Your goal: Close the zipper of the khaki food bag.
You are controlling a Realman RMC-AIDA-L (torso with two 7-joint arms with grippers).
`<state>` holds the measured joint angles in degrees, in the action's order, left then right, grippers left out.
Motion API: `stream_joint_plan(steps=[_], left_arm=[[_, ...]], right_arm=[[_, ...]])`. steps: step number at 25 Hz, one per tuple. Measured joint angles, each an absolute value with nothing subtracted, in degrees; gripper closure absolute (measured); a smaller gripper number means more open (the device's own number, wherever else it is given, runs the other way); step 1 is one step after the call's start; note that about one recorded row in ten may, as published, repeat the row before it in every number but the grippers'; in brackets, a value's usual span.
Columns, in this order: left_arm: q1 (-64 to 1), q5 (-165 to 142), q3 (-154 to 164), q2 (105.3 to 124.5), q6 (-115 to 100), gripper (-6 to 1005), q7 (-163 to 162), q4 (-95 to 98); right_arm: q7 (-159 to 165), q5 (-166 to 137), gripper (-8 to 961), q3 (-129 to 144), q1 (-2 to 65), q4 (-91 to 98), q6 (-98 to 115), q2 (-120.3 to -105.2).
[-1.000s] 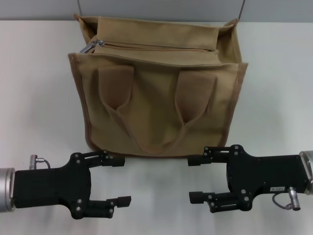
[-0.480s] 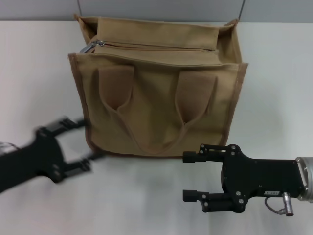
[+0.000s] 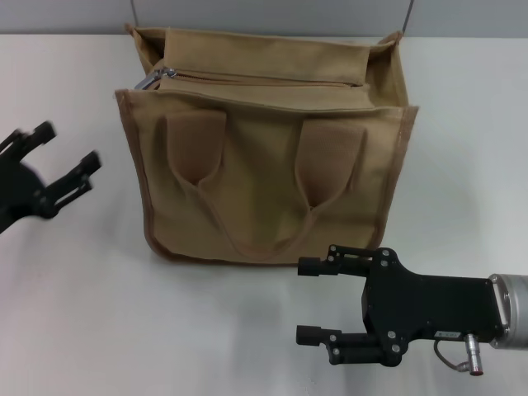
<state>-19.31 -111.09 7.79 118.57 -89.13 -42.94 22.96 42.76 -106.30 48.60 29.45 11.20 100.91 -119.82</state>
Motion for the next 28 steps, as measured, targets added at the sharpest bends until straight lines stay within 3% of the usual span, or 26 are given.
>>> stream_joint_plan(steps=[13, 28], left_arm=[[-27.84, -108.11, 8.17, 118.88, -89.22, 188, -42.65, 15.51], [-26.87, -101.91, 8.05, 118.70, -90.24, 188, -44.02, 13.18]], right_arm=[[42.71, -105.85, 221, 48.51, 29.11, 9.87, 98.89, -119.79], [42.71, -104.09, 221, 48.52, 29.64, 9.40, 95.90, -119.88]])
